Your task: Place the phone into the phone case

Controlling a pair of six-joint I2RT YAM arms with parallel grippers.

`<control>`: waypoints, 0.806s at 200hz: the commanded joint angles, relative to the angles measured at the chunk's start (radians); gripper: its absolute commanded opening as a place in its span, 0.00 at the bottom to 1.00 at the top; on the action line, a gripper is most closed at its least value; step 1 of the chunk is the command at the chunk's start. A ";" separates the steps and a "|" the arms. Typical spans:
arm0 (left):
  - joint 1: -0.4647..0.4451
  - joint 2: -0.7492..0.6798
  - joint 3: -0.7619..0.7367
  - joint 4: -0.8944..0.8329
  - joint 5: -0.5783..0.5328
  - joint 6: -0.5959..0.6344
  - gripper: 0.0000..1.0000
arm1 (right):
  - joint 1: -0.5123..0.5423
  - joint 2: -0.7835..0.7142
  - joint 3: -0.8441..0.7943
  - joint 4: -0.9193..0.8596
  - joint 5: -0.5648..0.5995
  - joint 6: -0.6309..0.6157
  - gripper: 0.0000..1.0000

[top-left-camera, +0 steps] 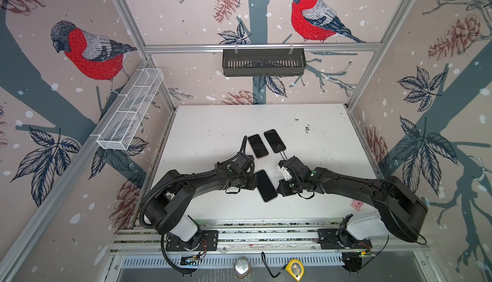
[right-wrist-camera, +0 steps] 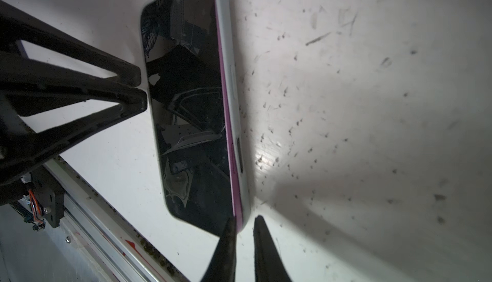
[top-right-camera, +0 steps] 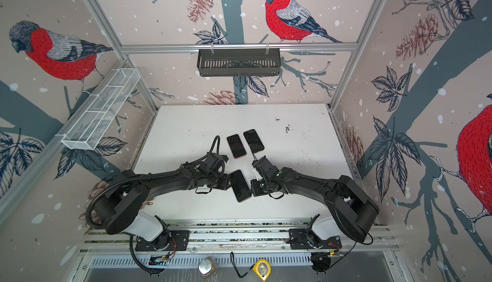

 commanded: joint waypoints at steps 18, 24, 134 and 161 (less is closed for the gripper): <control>-0.009 0.027 0.039 0.012 0.010 -0.018 0.33 | 0.012 -0.009 0.016 -0.023 0.023 -0.009 0.16; -0.010 0.030 0.043 0.013 0.010 -0.018 0.33 | 0.014 -0.011 0.016 -0.026 0.026 -0.009 0.16; -0.020 0.050 0.062 0.024 0.024 -0.026 0.33 | 0.025 -0.019 0.018 -0.037 0.034 -0.012 0.16; -0.023 0.046 0.062 0.010 0.012 -0.026 0.33 | 0.025 -0.021 0.018 -0.041 0.036 -0.015 0.16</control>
